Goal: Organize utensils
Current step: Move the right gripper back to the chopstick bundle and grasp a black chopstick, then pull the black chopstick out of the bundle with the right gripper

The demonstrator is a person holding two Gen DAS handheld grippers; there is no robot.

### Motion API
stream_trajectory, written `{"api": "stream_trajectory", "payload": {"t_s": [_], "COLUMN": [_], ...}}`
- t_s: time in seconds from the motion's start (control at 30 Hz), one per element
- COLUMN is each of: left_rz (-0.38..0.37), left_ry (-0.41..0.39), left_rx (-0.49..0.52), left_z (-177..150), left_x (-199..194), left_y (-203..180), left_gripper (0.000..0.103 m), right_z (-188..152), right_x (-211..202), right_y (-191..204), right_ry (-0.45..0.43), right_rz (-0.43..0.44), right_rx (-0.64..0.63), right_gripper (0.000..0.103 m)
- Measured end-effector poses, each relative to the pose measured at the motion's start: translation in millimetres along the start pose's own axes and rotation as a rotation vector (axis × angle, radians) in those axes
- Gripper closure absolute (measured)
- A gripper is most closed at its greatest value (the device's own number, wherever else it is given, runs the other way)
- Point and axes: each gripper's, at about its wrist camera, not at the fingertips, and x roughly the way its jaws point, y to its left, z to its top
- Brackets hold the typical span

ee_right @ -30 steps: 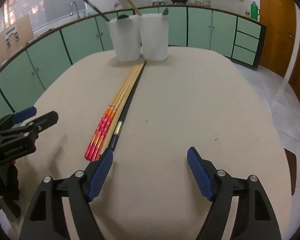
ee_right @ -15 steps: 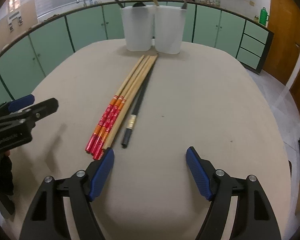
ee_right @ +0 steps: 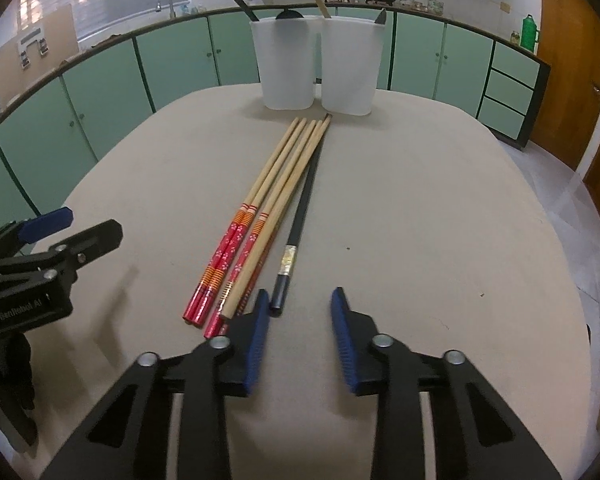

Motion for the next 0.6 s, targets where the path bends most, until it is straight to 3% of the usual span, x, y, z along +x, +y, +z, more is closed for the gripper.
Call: {"api": "stream_trajectory", "payload": {"t_s": [0.1,0.27,0.6], "left_rz": [-0.013,-0.044,-0.112], "left_ry": [0.01,0.027,0.062], "left_rx": [0.001,0.014,0.048], "left_z": [-2,-5,-15], "left_x": [1,2,2], "left_y": [-5,-17,-45], "left_gripper": [0.014,0.014,0.014], "right_z": [1,0,-13], "right_x": [1,-1,-14], "right_y": [1,-8,-40], "right_ry": [0.0,-0.002,-0.013], "right_rz": [0.021,0.043,-0.015], "right_rx": [-0.006,0.034,0.08], "right_gripper": [0.095,0.096,0.096]}}
